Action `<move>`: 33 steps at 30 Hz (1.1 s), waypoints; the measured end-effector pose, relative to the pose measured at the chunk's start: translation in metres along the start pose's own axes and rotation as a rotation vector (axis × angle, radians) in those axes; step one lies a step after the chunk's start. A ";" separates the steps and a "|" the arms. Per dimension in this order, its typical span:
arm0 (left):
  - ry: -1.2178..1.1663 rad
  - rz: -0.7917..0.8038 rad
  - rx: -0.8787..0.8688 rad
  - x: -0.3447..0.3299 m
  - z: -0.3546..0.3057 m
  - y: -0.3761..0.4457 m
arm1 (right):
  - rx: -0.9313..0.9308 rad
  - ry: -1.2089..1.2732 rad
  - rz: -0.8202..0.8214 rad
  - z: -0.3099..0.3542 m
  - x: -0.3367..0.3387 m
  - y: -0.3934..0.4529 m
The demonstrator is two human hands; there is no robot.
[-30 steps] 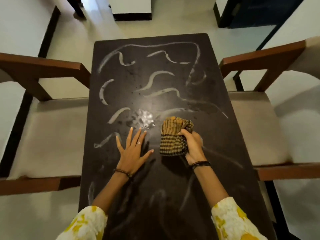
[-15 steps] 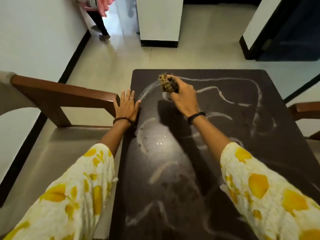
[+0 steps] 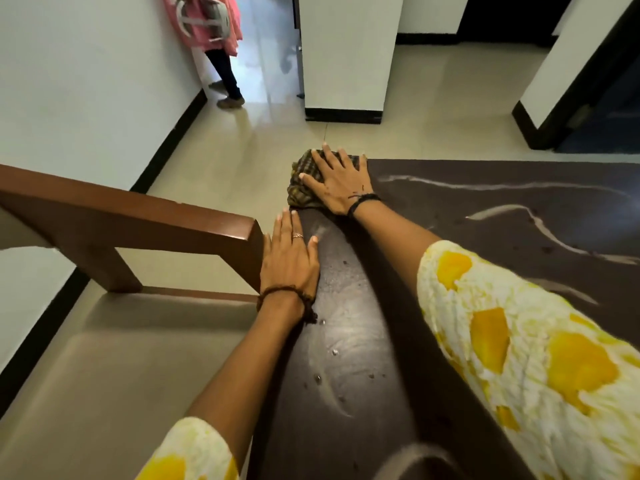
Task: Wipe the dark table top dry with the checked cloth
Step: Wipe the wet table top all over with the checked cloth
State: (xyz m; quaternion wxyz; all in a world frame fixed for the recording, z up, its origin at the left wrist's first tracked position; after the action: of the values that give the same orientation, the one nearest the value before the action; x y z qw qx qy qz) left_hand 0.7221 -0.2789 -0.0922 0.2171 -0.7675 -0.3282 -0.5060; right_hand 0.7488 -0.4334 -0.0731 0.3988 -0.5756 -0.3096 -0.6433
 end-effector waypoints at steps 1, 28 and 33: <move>0.002 -0.002 0.002 0.001 0.000 0.000 | -0.014 -0.006 0.003 0.003 0.001 0.009; 0.108 -0.084 -0.051 0.013 -0.012 -0.002 | -0.062 0.037 -0.097 -0.018 0.000 -0.040; 0.092 -0.098 -0.088 0.015 -0.016 -0.003 | -0.204 0.056 -0.098 -0.097 0.016 -0.056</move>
State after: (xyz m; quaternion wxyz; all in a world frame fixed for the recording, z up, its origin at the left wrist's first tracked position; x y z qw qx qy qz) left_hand 0.7133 -0.2831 -0.0723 0.1730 -0.7352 -0.3328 -0.5646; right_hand 0.6518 -0.4918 -0.0681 0.3146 -0.5793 -0.2591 -0.7059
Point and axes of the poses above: each hand's wrist, its own y-axis towards the middle knuckle, its own x-axis out of the back of the hand, z = x × y, the point moved 7 cm from there along y, towards the middle knuckle, and after that the axes turned 3 degrees about z, right-handed, at the moved point
